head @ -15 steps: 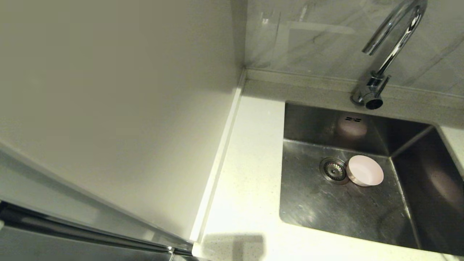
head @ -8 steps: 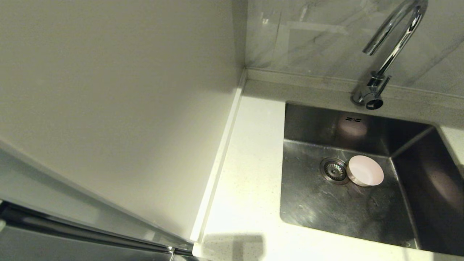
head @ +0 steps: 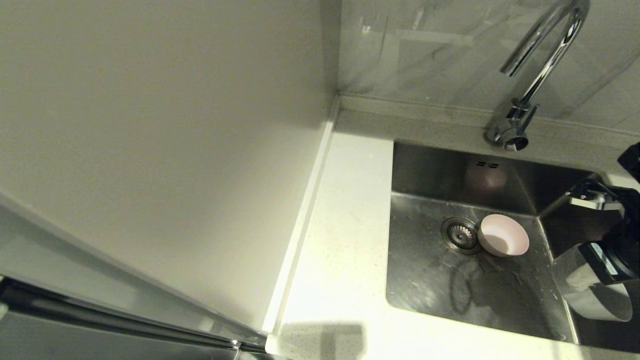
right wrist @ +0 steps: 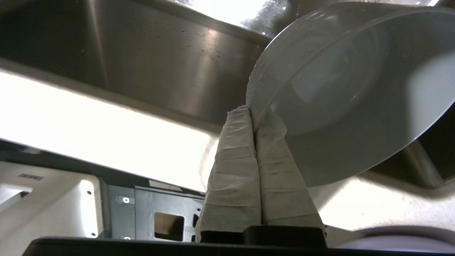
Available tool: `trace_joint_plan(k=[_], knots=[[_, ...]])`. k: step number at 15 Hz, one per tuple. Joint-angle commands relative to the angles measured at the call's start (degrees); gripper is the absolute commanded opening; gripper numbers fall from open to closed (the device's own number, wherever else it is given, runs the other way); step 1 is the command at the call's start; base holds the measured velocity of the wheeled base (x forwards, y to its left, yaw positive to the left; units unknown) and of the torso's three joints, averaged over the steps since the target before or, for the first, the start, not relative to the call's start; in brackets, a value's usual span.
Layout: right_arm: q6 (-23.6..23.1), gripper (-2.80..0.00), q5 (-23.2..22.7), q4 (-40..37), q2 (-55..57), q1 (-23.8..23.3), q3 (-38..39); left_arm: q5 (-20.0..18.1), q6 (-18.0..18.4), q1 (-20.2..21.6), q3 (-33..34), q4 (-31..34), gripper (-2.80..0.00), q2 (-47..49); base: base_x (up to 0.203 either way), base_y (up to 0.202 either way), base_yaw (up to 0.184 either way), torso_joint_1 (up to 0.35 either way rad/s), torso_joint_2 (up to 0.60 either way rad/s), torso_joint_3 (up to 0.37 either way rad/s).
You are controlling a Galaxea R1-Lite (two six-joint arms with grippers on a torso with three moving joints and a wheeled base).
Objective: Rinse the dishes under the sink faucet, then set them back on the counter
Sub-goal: Put a bowl into the sink
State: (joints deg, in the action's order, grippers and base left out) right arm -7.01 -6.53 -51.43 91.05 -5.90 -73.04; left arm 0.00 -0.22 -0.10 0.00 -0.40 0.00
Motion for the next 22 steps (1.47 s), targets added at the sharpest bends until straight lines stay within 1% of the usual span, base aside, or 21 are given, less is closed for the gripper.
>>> trace_joint_plan(k=[1, 3, 4, 8, 10, 13, 16, 18, 22], knots=[[1.3, -2.8, 1.6, -0.3, 5.7, 3.0, -2.3, 0.0, 0.0, 0.0, 0.2, 0.0, -2.8, 0.0, 0.0, 0.0, 0.0, 0.0, 0.0, 0.0], [2.9, -2.8, 3.4, 1.8, 9.3, 3.3, -5.0, 0.0, 0.0, 0.0, 0.2, 0.0, -2.8, 0.0, 0.0, 0.0, 0.0, 0.0, 0.0, 0.0], [4.3, -2.8, 7.2, 4.2, 10.7, 3.3, -5.1, 0.0, 0.0, 0.0, 0.2, 0.0, -2.8, 0.0, 0.0, 0.0, 0.0, 0.0, 0.0, 0.0], [12.6, -2.8, 24.1, 12.9, 15.5, 3.4, -3.3, 0.0, 0.0, 0.0, 0.2, 0.0, -2.8, 0.0, 0.0, 0.0, 0.0, 0.0, 0.0, 0.0], [16.2, -2.8, 29.4, 16.5, 17.4, 3.4, -0.9, 0.0, 0.0, 0.0, 0.2, 0.0, -2.8, 0.0, 0.0, 0.0, 0.0, 0.0, 0.0, 0.0], [17.7, -2.8, 29.9, 17.7, 19.4, 3.4, 1.5, 0.0, 0.0, 0.0, 0.2, 0.0, -2.8, 0.0, 0.0, 0.0, 0.0, 0.0, 0.0, 0.0], [19.1, -2.8, 29.3, 17.7, 22.3, 3.4, 1.7, 0.0, 0.0, 0.0, 0.2, 0.0, -2.8, 0.0, 0.0, 0.0, 0.0, 0.0, 0.0, 0.0], [19.1, -2.8, 25.4, 18.7, 24.3, 3.8, 1.7, 0.0, 0.0, 0.0, 0.2, 0.0, -2.8, 0.0, 0.0, 0.0, 0.0, 0.0, 0.0, 0.0], [19.1, -2.8, 21.8, 21.6, 27.7, 5.4, 0.8, 0.0, 0.0, 0.0, 0.2, 0.0, -2.8, 0.0, 0.0, 0.0, 0.0, 0.0, 0.0, 0.0]])
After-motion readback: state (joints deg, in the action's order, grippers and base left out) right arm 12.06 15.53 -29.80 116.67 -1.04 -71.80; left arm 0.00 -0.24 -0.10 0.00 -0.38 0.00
